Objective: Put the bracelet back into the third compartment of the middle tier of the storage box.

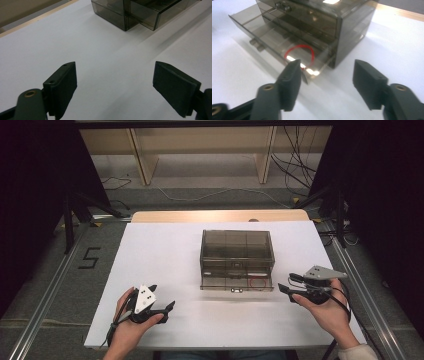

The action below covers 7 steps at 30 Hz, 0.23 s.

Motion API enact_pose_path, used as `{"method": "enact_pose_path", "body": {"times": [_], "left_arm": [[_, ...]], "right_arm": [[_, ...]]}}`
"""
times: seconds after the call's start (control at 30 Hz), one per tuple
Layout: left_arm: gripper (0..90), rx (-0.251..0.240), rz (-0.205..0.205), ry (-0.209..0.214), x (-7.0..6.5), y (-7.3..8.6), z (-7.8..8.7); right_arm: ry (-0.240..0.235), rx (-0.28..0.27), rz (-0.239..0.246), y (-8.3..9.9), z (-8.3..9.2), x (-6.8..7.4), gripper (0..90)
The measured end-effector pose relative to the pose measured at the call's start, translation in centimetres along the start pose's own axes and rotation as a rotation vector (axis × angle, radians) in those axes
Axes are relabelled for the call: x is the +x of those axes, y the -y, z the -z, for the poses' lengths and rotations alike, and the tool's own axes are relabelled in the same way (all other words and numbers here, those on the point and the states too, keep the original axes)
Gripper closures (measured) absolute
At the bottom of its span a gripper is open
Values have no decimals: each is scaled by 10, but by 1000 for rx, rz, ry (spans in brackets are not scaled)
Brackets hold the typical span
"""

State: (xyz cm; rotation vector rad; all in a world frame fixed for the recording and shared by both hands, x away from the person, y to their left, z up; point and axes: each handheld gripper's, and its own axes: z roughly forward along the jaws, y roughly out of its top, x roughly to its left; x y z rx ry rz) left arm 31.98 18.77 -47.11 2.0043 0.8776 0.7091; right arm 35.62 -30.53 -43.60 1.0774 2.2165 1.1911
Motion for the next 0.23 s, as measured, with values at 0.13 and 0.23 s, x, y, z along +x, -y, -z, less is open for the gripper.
{"method": "enact_pose_path", "body": {"times": [0.13, 0.23], "left_arm": [[191, -13, 8, 26, -3, -2, 1], [191, -14, 3, 64, -9, -4, -1]], "right_arm": [[-4, -31, -18, 17, 10, -1, 330], [-5, -37, -24, 25, 15, -2, 318]]}}
